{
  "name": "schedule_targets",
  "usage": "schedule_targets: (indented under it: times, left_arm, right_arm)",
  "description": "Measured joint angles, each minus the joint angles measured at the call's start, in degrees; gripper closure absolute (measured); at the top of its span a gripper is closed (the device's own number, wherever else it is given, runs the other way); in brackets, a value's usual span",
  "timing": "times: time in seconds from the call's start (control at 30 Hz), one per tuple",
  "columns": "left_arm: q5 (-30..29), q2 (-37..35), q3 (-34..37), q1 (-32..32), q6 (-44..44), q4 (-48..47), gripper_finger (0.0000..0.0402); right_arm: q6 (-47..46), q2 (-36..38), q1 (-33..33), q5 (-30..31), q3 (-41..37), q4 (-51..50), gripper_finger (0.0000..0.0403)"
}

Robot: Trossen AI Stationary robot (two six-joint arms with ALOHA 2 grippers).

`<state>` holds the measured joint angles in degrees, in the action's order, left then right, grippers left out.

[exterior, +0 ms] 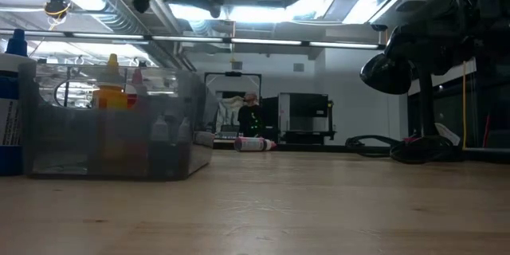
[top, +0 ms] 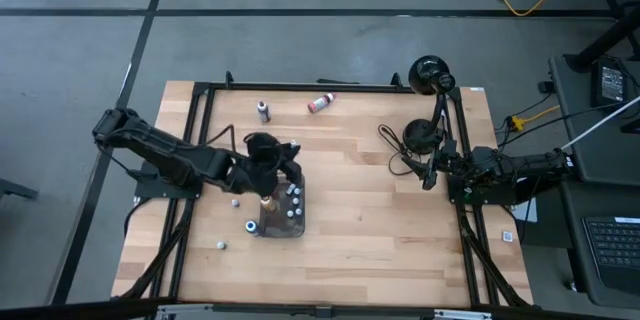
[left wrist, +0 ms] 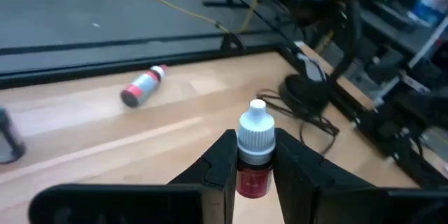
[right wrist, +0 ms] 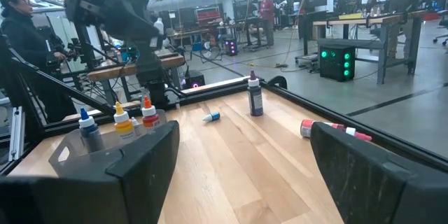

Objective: Pick & Place food coloring
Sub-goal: Put the red food coloring bottle into the bin

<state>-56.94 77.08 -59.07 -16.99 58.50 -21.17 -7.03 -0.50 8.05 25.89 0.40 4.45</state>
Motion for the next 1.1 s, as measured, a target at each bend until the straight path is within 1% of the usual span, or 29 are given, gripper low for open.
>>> schedule_targets:
  times: [0.13, 0.23, 0.4, 0.53, 0.6, 0.67, 0.73, 0.87, 1.1]
  left_arm:
    - [-5.2, 1.8, 0.0, -2.1, 6.8, -3.1, 0.0335]
    - [-8.0, 3.8, 0.0, -3.5, 10.2, -3.3, 0.0336]
    - [-8.7, 7.5, 0.0, -5.4, 12.8, -3.3, 0.0337]
    - [-10.6, 10.9, 0.0, -7.1, 13.2, -3.4, 0.0337]
    - [-11.0, 12.5, 0.0, -7.8, 14.9, -3.6, 0.0337]
    - [-10.5, 14.0, 0.0, -8.4, 17.4, -3.5, 0.0337]
    - [-8.2, 15.7, 0.0, -9.1, 20.6, -3.7, 0.0337]
    - [-6.2, 18.3, 0.0, -11.1, 21.8, -4.8, 0.0337]
    - [-1.2, 19.5, 0.0, -12.9, 23.7, -13.6, 0.0337]
  right_arm:
    - [0.0, 0.0, 0.0, 0.0, 0.0, 0.0, 0.0080]
    - [0.0, 0.0, 0.0, 0.0, 0.0, 0.0, 0.0080]
    - [0.0, 0.0, 0.0, 0.0, 0.0, 0.0, 0.0080]
    - [0.0, 0.0, 0.0, 0.0, 0.0, 0.0, 0.0080]
    - [0.0, 0.0, 0.0, 0.0, 0.0, 0.0, 0.0080]
    - [0.0, 0.0, 0.0, 0.0, 0.0, 0.0, 0.0080]
    - [0.0, 0.0, 0.0, 0.0, 0.0, 0.0, 0.0080]
    - [0.0, 0.0, 0.0, 0.0, 0.0, 0.0, 0.0080]
    - [0.0, 0.0, 0.0, 0.0, 0.0, 0.0, 0.0080]
